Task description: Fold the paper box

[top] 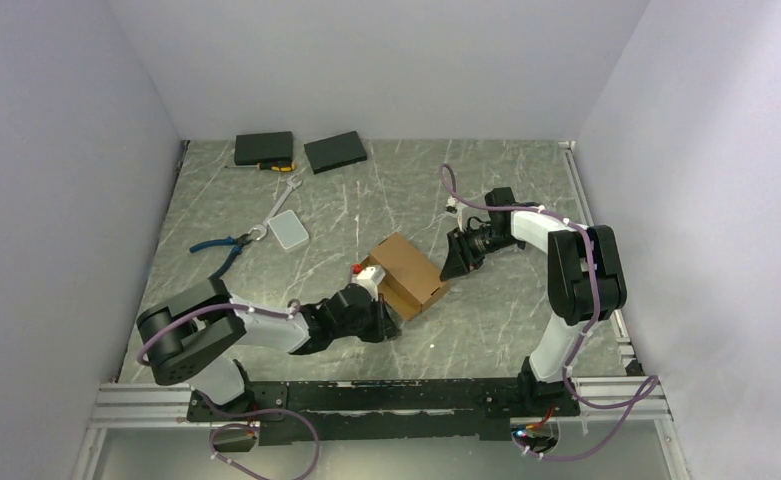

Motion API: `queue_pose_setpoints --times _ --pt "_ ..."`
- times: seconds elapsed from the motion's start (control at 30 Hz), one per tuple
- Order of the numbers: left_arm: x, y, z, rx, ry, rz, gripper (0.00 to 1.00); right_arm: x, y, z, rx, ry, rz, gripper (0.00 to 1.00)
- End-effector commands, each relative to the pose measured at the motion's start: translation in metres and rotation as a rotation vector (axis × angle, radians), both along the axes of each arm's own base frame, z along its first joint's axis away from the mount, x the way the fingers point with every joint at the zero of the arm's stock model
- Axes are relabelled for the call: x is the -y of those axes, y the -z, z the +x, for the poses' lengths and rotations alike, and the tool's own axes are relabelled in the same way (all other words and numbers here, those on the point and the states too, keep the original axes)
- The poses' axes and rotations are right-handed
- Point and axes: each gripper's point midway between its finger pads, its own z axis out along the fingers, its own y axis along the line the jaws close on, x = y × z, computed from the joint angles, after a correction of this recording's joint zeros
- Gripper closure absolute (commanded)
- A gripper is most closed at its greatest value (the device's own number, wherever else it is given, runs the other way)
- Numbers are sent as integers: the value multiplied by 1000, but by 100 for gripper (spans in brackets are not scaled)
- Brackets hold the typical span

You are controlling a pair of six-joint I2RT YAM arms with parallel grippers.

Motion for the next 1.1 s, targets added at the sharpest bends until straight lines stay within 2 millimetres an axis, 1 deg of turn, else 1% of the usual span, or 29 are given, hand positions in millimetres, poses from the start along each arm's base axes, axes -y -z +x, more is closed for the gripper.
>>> queue_pose_setpoints --times 0.0,0.1,0.23,0.3,0.53,0.67,0.8,0.93,1.07 --pt "15 -20 24 59 -96 -91 100 8 22 6 53 -35 -94 63" --pt "21 -26 31 83 -103 -107 100 8 22 6 52 -36 -94 63" --pt "34 -38 39 112 -87 -127 100 7 21 5 52 -38 -93 63" --pt "37 -40 43 120 -88 -130 100 7 21 5 50 -40 -92 63" --pt "38 -48 58 140 -99 -136 100 5 20 4 51 -46 -87 63" --pt "39 -49 68 143 -103 -135 100 5 21 4 52 -46 -87 63" --pt "42 -46 69 132 -80 -153 100 5 20 4 55 -46 -86 62" --pt "42 -45 64 130 -43 -184 100 4 19 4 56 -47 -84 62" --pt "34 -46 58 132 -13 -177 99 5 19 5 60 -46 -85 61"
